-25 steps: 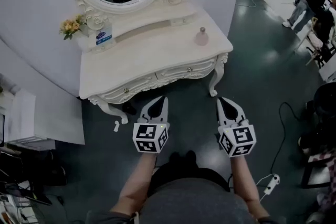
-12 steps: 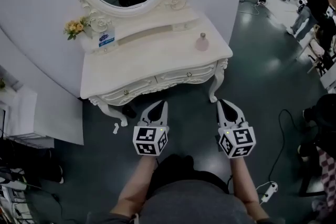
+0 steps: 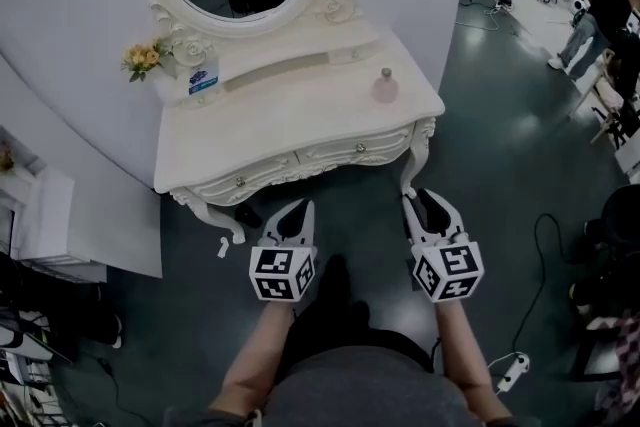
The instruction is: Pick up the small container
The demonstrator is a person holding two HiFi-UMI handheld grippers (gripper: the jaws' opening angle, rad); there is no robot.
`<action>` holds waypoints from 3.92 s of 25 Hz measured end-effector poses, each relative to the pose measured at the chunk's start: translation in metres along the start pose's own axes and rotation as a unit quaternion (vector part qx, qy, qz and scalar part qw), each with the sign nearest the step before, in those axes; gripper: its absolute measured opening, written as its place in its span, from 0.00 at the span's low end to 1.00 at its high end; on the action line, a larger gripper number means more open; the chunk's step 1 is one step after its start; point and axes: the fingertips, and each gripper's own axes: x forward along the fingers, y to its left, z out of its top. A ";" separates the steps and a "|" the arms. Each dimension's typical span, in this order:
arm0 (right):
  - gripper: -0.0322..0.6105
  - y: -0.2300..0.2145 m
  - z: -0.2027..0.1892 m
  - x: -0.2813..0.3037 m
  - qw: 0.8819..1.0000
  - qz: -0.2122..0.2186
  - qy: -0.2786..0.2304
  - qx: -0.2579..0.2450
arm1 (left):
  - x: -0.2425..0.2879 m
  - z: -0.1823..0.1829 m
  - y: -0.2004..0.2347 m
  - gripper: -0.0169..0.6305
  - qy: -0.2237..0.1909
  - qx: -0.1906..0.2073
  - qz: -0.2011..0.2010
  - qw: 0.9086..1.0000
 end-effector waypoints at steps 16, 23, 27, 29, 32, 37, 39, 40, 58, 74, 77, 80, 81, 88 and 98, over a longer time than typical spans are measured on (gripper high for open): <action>0.41 -0.036 0.005 0.055 1.000 -0.006 0.018 0.024 | 0.068 0.011 0.017 0.04 0.004 -0.012 -0.014 1.000; 0.48 -0.055 0.003 0.103 0.999 -0.015 0.033 0.034 | 0.113 0.018 0.039 0.04 0.013 -0.016 -0.022 1.000; 0.49 -0.065 0.006 0.136 0.998 -0.023 0.035 0.044 | 0.142 0.024 0.059 0.04 0.017 -0.013 -0.026 0.999; 0.50 -0.070 0.010 0.152 0.998 -0.030 0.036 0.045 | 0.156 0.028 0.069 0.04 0.020 -0.014 -0.028 0.999; 0.50 -0.077 0.012 0.176 0.998 -0.037 0.041 0.042 | 0.178 0.034 0.082 0.04 0.021 -0.017 -0.033 0.999; 0.51 -0.086 0.016 0.211 0.997 -0.050 0.052 0.038 | 0.212 0.046 0.100 0.04 0.017 -0.024 -0.048 0.998; 0.51 -0.089 0.018 0.223 0.996 -0.055 0.055 0.036 | 0.224 0.048 0.106 0.04 0.017 -0.028 -0.055 0.998; 0.51 -0.090 0.019 0.229 0.996 -0.057 0.055 0.035 | 0.229 0.049 0.109 0.04 0.017 -0.029 -0.057 0.998; 0.52 -0.127 0.013 0.298 0.993 -0.089 0.075 0.035 | 0.290 0.048 0.139 0.04 0.037 -0.034 -0.077 0.996; 0.52 -0.167 0.001 0.354 0.993 -0.060 0.096 0.035 | 0.353 0.053 0.146 0.04 0.057 -0.037 -0.053 0.996; 0.52 -0.169 -0.005 0.365 0.993 -0.049 0.106 0.027 | 0.363 0.049 0.146 0.04 0.064 -0.040 -0.050 0.996; 0.52 -0.171 -0.010 0.374 0.993 -0.041 0.111 0.021 | 0.372 0.044 0.144 0.04 0.072 -0.042 -0.049 0.995; 0.51 -0.172 -0.010 0.376 0.993 -0.037 0.112 0.020 | 0.374 0.042 0.143 0.04 0.076 -0.042 -0.049 0.995; 0.45 -0.171 -0.013 0.386 0.993 -0.015 0.114 -0.005 | 0.386 0.035 0.139 0.04 0.089 -0.049 -0.041 0.994; 0.33 -0.171 -0.023 0.394 0.993 -0.006 0.119 -0.023 | 0.393 0.027 0.144 0.04 0.103 -0.054 -0.027 0.993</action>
